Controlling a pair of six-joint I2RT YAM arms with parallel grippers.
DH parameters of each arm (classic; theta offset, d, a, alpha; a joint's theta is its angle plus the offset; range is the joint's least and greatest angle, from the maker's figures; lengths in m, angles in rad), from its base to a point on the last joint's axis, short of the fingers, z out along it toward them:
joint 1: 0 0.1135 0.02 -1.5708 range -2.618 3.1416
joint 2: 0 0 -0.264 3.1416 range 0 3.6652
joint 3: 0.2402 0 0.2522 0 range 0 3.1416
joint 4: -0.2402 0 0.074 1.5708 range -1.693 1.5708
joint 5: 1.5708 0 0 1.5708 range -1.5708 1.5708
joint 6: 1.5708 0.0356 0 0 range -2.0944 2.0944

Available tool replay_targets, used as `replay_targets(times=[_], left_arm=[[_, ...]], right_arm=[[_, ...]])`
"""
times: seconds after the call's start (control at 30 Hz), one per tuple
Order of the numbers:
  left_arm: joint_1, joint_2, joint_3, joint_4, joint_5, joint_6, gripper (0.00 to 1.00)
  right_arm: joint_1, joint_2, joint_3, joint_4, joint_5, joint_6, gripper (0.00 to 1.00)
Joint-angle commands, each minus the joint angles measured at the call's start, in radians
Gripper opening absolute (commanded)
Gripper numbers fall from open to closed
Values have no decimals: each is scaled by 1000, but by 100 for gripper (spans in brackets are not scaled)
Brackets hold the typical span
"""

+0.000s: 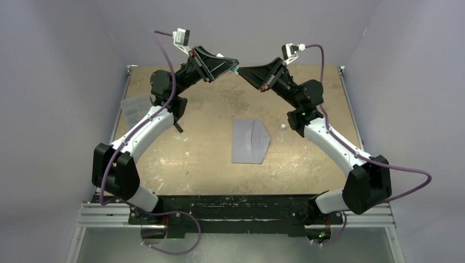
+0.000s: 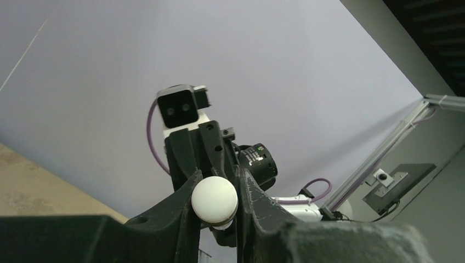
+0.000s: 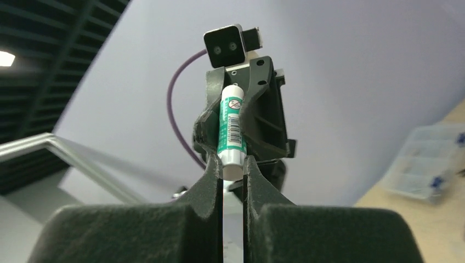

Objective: Place the letter into the envelope and seal it

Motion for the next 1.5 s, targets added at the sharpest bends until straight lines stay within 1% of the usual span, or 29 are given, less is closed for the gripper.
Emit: replay_targets(times=[0.0, 0.07, 0.17, 0.2, 0.27, 0.3, 0.33, 0.37, 0.43, 0.5, 0.57, 0.6, 0.67, 0.73, 0.77, 0.83, 0.87, 1.0, 1.07, 1.1, 1.17, 1.23, 1.27, 1.3, 1.37, 1.4, 1.47], left_arm=[[-3, -47, -14, 258, 19, 69, 0], [-3, -52, -25, 318, 48, 160, 0], [-3, -65, -78, 504, 105, 311, 0], [-2, -67, -83, 520, 124, 367, 0], [-2, -65, -61, 463, 188, 491, 0], [-3, -67, -56, 452, 220, 547, 0], [-3, -70, -63, 476, 241, 580, 0], [-3, -72, -69, 499, 255, 593, 0], [-3, -64, -37, 463, 315, 612, 0], [-3, -61, -24, 439, 330, 609, 0], [-3, -62, -22, 430, 330, 589, 0], [-3, -61, -19, 423, 327, 572, 0], [-3, -61, -18, 421, 317, 536, 0], [-3, -65, -24, 412, 285, 507, 0], [-3, -67, -27, 407, 271, 491, 0], [-3, -66, -32, 428, 260, 454, 0], [-3, -67, -34, 436, 255, 437, 0], [-3, -58, -36, 479, 256, 373, 0], [-3, -55, -35, 476, 243, 348, 0], [-3, -57, -30, 455, 226, 335, 0], [-4, -61, -11, 367, 176, 307, 0], [-5, -67, -8, 261, 102, 253, 0], [-5, -73, -26, 219, 62, 221, 0], [-5, -79, -43, 185, 31, 186, 0], [-5, -92, -80, 174, -5, 120, 0], [-5, -102, -89, 148, -15, 112, 0], [-5, -120, -81, 38, -32, 125, 0]], right_arm=[[7, 8, -85, 251, -1, 381, 0], [8, 24, -133, 362, 19, 528, 0], [20, 47, -192, 506, 58, 720, 0], [28, 57, -207, 549, 71, 776, 0], [46, 78, -230, 607, 84, 895, 0], [62, 83, -246, 621, 93, 946, 0], [74, 82, -254, 615, 94, 981, 0], [82, 80, -250, 602, 86, 996, 0], [83, 85, -235, 592, 71, 1006, 0], [83, 105, -223, 620, 59, 1011, 1], [82, 129, -210, 656, 39, 1005, 9], [83, 140, -200, 680, 25, 988, 16], [82, 151, -186, 712, -5, 964, 37], [82, 141, -183, 702, -36, 922, 56], [83, 134, -183, 700, -40, 888, 62], [82, 121, -181, 688, -52, 841, 69], [81, 117, -175, 676, -62, 821, 71], [83, 120, -146, 663, -80, 797, 72], [84, 119, -134, 647, -84, 772, 70], [84, 116, -127, 620, -93, 742, 69], [83, 86, -120, 525, -96, 613, 65], [75, 35, -105, 349, -94, 379, 64], [66, 2, -98, 259, -63, 232, 67], [64, -38, -89, 158, 9, 93, 71], [64, -103, -49, -27, 141, -204, 78], [64, -122, -25, -105, 161, -283, 80], [64, -134, 12, -152, 158, -379, 82]])
